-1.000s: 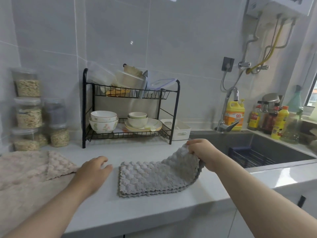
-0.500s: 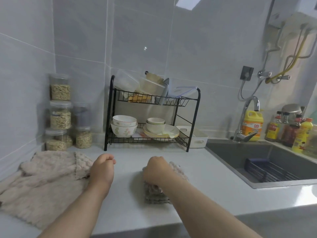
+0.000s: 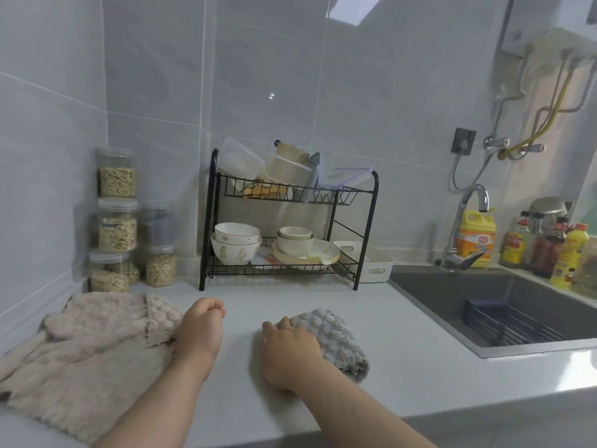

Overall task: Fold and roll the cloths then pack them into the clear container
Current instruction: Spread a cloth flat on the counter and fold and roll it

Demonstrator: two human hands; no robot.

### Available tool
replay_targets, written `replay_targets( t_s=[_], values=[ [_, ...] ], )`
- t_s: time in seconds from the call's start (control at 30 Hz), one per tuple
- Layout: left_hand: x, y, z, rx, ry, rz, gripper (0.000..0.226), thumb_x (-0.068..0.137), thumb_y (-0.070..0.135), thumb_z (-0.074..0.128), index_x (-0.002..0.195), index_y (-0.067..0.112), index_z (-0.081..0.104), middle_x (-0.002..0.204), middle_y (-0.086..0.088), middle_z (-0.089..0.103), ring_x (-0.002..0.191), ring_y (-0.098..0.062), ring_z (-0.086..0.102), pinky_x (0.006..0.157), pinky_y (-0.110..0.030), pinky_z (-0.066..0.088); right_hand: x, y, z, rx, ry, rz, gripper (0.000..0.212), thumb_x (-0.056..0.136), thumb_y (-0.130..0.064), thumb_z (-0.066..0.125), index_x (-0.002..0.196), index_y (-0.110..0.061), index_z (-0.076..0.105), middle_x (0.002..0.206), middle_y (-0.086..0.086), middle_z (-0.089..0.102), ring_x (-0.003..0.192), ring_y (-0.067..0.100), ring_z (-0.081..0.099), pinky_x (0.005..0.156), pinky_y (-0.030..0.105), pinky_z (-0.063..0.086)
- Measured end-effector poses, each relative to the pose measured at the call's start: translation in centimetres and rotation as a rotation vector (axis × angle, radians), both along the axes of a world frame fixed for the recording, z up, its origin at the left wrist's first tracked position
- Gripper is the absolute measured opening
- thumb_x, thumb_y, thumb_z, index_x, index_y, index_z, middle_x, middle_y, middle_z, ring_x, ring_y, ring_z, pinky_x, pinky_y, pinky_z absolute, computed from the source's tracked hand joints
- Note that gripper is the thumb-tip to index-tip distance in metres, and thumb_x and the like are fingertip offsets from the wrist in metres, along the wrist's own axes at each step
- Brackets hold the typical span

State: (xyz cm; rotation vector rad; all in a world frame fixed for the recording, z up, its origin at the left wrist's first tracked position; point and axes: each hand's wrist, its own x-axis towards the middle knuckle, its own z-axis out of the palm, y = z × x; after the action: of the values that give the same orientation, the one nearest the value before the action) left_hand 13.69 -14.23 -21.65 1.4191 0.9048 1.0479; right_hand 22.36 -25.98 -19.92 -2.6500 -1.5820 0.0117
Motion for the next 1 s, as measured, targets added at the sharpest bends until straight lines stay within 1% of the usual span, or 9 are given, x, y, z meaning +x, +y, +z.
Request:
replay_targets(
  t_s=[0.1,0.2,0.3,0.43,0.53,0.67,0.8,0.93,1.0],
  values=[
    [0.0,0.0,-0.1,0.008,0.011,-0.016,0.023,0.065,0.014,0.044,0.082,0.018,0.059,0.096,-0.007,0.064,0.091,-0.025,0.055,0.077,-0.034,0.041,0.6,-2.3,1.4,0.226,0.309,0.112,0.048,0.095,-0.017,0.041,0.143,-0.018,0.039,0.134,0.009,0.05,0.124,0.024,0.051,0.098,0.031,0.04],
    [0.0,-0.1,-0.2,0.033,0.048,-0.06,0.019,0.077,0.009,0.044,0.084,0.018,0.06,0.099,-0.007,0.064,0.086,-0.022,0.053,0.073,-0.032,0.04,2.1,-5.9,3.2,0.538,0.541,0.088,0.034,0.098,-0.018,0.046,0.127,-0.029,0.059,0.107,-0.012,0.065,0.075,-0.007,0.061,0.069,0.011,0.047],
    [-0.1,-0.8,-0.2,0.164,0.188,-0.15,0.024,0.081,0.025,0.043,0.096,0.023,0.062,0.111,0.001,0.063,0.097,-0.017,0.055,0.08,-0.033,0.043,5.4,-8.6,3.6,0.706,0.477,-0.029,0.03,0.099,-0.016,0.045,0.118,-0.029,0.065,0.115,-0.014,0.064,0.091,-0.006,0.061,0.085,0.019,0.049],
    [1.2,-3.8,0.6,0.56,0.305,-0.29,0.04,0.098,0.024,0.042,0.138,0.024,0.05,0.141,0.012,0.046,0.129,0.0,0.037,0.109,-0.025,0.029,8.3,-8.4,2.0,0.55,0.438,-0.058,0.037,0.102,-0.015,0.039,0.134,-0.021,0.057,0.147,-0.009,0.044,0.138,0.01,0.037,0.108,0.019,0.024],
    [3.3,-5.7,1.3,0.826,0.551,-0.5,0.052,0.101,0.035,0.038,0.151,0.03,0.026,0.157,0.017,0.02,0.141,0.005,0.009,0.117,-0.023,0.01,8.3,-7.6,1.4,0.462,0.423,0.016,0.04,0.103,-0.019,0.039,0.141,-0.013,0.049,0.154,0.002,0.036,0.142,0.016,0.031,0.109,0.018,0.019],
    [3.4,-5.1,-0.5,0.917,1.039,-0.664,0.067,0.098,0.059,0.018,0.154,0.03,-0.004,0.16,0.014,-0.01,0.146,-0.002,-0.012,0.119,-0.031,-0.002,8.2,-7.6,-0.4,0.161,0.224,0.081,0.05,0.106,-0.032,0.03,0.146,-0.003,0.033,0.154,0.011,0.029,0.144,0.026,0.021,0.115,0.028,0.014],
    [3.3,-5.0,-0.8,0.918,1.121,-0.678,0.069,0.096,0.063,0.012,0.153,0.03,-0.009,0.16,0.015,-0.014,0.145,-0.003,-0.014,0.12,-0.032,-0.004,8.4,-7.5,-1.4,0.129,0.163,0.046,0.06,0.104,-0.043,0.025,0.155,-0.014,0.011,0.164,0.002,0.006,0.15,0.017,0.002,0.118,0.026,-0.001],
    [3.6,-4.9,-0.2,0.846,0.996,-0.628,0.07,0.096,0.06,0.031,0.154,0.031,0.007,0.162,0.012,0.001,0.148,-0.007,-0.001,0.12,-0.031,0.004,8.7,-8.1,-1.4,0.398,0.431,0.02,0.036,0.098,-0.035,0.043,0.126,-0.014,0.052,0.136,0.0,0.047,0.126,0.02,0.045,0.11,0.036,0.032],
    [4.6,-4.5,1.1,0.82,0.843,-0.524,0.064,0.097,0.05,0.04,0.153,0.027,0.019,0.161,0.009,0.013,0.147,-0.009,0.009,0.119,-0.03,0.011,9.1,-8.2,-1.6,0.589,0.563,-0.041,0.026,0.096,-0.03,0.047,0.116,-0.019,0.058,0.122,-0.007,0.054,0.114,0.018,0.053,0.106,0.036,0.039]
  ],
)
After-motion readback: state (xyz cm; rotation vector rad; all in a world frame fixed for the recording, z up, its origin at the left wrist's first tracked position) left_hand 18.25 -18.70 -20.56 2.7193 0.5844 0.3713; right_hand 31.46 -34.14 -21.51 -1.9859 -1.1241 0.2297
